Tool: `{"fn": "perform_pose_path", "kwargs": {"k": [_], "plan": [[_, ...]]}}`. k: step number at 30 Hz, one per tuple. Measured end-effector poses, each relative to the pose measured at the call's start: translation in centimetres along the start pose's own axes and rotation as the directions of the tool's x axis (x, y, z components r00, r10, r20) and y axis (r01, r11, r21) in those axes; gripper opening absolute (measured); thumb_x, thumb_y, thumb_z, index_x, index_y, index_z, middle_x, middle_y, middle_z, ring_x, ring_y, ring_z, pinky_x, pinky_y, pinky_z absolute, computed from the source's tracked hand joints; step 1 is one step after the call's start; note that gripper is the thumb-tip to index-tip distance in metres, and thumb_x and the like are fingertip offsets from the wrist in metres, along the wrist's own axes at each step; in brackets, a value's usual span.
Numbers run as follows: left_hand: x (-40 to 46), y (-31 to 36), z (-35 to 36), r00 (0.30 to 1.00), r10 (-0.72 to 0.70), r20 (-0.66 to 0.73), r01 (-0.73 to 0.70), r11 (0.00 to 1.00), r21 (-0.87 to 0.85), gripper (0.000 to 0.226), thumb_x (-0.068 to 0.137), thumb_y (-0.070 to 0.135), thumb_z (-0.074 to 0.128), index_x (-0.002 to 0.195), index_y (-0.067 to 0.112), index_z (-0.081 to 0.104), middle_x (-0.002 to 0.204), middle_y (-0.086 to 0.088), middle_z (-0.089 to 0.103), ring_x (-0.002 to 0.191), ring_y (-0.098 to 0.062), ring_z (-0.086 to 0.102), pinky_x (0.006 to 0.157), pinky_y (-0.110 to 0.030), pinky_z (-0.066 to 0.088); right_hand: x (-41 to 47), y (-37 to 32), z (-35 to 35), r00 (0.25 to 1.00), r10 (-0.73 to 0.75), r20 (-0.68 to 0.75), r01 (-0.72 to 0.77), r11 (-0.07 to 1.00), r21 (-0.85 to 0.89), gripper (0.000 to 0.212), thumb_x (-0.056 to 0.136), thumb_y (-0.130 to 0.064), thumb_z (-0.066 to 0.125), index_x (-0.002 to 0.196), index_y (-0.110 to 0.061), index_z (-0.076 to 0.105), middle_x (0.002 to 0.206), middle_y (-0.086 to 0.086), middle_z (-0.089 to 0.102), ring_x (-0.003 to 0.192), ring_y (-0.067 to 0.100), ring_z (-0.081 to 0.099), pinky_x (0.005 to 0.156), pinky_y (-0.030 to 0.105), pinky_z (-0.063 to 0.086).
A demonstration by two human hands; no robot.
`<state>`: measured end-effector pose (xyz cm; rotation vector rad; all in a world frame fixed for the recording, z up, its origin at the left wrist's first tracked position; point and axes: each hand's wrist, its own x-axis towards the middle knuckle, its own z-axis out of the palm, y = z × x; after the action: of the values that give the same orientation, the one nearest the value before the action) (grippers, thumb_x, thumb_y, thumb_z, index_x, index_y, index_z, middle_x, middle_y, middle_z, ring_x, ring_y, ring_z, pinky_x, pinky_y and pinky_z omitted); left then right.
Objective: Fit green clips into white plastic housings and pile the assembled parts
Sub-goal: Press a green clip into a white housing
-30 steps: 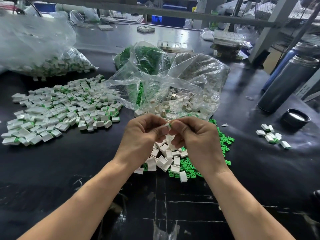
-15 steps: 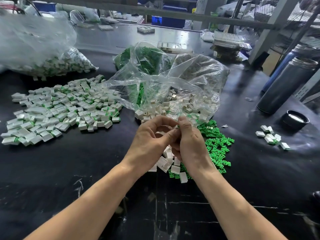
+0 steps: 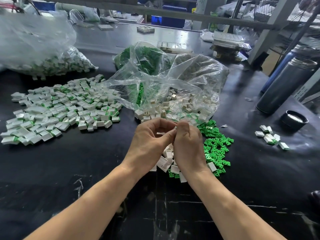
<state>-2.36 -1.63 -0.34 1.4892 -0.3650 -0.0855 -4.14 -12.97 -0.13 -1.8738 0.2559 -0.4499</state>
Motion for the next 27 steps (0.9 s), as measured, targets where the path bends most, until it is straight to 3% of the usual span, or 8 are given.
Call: {"fn": "perform_pose_path", "kwargs": {"k": [7,12,17,20,23,27], "plan": [[0.0,-0.1,0.0,1.0,-0.006,-0.013,0.006,1.0,0.017,0.008,0.091,0.016,0.078,0.096,0.01,0.076,0.099,-0.006,0.078,0.096,-0.024,0.075,0.09,-0.042,0.061,0.2,0.2,0.3,0.999,-0.048,0.006,0.048,0.998,0.043,0.047,0.093,-0.038,0.03,0.064,-0.03,0.067,0.064,-0.024,0.068,0.068,-0.005,0.064,0.053,0.011,0.043],[-0.1,0.0,-0.1,1.0,0.003,-0.016,-0.002,1.0,0.027,0.006,0.091,0.017,0.078,0.095,0.013,0.076,0.098,-0.004,0.078,0.093,-0.022,0.076,0.085,-0.034,0.062,0.2,0.5,0.3,0.999,-0.034,0.014,0.034,0.999,0.029,0.05,0.093,-0.04,0.03,0.078,-0.026,0.076,0.075,-0.011,0.074,0.076,0.001,0.068,0.064,0.025,0.055],[0.0,0.1,-0.2,1.0,0.021,-0.02,-0.021,0.999,0.026,0.009,0.09,0.021,0.079,0.096,0.015,0.076,0.096,-0.004,0.078,0.092,-0.025,0.075,0.086,-0.04,0.06,0.2,0.3,0.0,0.999,-0.011,0.039,0.009,0.999,0.04,0.055,0.1,-0.059,0.027,0.072,-0.042,0.071,0.062,-0.016,0.066,0.061,0.001,0.061,0.062,0.029,0.044],[0.4,0.2,-0.7,0.998,0.012,-0.061,-0.01,0.999,0.042,0.011,0.087,0.021,0.081,0.097,0.02,0.076,0.095,-0.001,0.078,0.094,-0.022,0.074,0.087,-0.039,0.059,0.4,0.5,-0.8,0.999,-0.023,0.039,0.019,0.995,0.093,0.062,0.101,-0.067,0.03,0.069,-0.03,0.068,0.054,-0.011,0.056,0.052,0.005,0.05,0.059,0.032,0.037],[0.6,0.2,-1.2,0.996,0.015,-0.092,-0.014,1.0,0.009,0.012,0.086,0.016,0.081,0.093,0.024,0.075,0.088,0.004,0.077,0.079,-0.005,0.071,0.071,-0.019,0.055,0.4,0.6,-1.9,0.994,-0.094,0.05,0.084,0.982,0.171,0.044,0.102,-0.056,0.046,0.083,-0.023,0.069,0.068,-0.004,0.064,0.061,0.012,0.055,0.063,0.037,0.04],[0.6,0.4,-1.5,0.998,0.029,-0.058,-0.027,0.999,0.03,0.011,0.087,0.011,0.079,0.095,0.017,0.075,0.085,0.003,0.077,0.073,0.0,0.068,0.066,-0.014,0.052,0.3,0.4,-2.3,0.98,-0.157,0.119,0.138,0.978,0.158,0.017,0.102,-0.037,0.063,0.091,-0.026,0.069,0.077,-0.007,0.071,0.065,0.007,0.061,0.064,0.032,0.046]]}}
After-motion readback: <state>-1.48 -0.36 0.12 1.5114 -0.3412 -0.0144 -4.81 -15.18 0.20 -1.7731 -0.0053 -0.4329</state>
